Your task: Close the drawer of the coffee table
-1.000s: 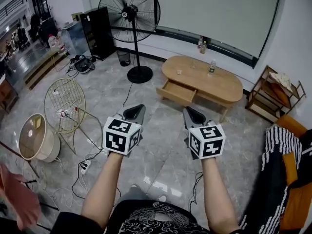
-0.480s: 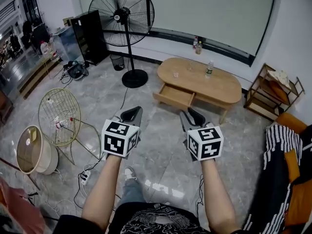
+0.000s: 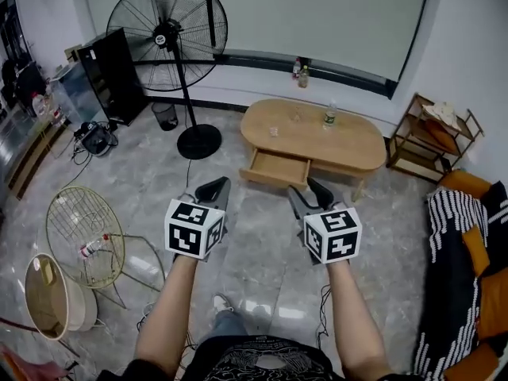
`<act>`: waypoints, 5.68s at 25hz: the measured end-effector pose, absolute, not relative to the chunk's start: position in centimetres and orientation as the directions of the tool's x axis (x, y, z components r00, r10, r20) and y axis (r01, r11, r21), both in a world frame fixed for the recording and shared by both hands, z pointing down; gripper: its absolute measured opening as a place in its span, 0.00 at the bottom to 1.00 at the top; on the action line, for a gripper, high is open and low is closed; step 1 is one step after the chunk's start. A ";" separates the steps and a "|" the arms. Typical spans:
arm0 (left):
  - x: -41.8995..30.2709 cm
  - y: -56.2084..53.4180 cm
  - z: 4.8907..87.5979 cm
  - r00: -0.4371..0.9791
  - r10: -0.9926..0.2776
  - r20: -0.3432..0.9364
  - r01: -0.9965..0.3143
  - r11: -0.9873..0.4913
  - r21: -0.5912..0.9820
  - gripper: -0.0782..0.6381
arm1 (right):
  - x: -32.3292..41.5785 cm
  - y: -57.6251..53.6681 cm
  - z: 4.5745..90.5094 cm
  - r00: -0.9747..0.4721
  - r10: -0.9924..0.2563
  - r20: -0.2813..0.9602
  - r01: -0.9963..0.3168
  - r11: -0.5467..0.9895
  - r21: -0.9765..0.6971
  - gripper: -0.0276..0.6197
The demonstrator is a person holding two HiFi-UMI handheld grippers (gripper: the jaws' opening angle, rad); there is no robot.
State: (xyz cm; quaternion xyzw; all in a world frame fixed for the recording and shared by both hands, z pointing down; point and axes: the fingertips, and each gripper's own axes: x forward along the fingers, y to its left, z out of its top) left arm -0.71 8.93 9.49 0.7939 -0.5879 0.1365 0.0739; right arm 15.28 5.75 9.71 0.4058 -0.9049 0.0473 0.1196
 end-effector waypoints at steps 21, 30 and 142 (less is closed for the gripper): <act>-11.1 -3.4 10.0 0.510 -0.802 0.310 -0.838 -0.544 -0.030 0.12 | 5.0 -2.5 10.6 -0.437 -0.850 0.293 -0.892 0.451 -0.022 0.51; -11.4 -5.1 10.3 0.534 -0.786 0.312 -0.816 -0.575 -0.051 0.12 | 4.6 -3.8 11.3 -0.409 -0.868 0.283 -0.908 0.417 -0.033 0.52; -6.5 -34.5 69.1 0.603 -0.726 0.330 -0.759 -0.650 -0.043 0.12 | 9.2 -36.7 77.3 -0.363 -0.932 0.000 -0.575 0.224 -0.787 0.79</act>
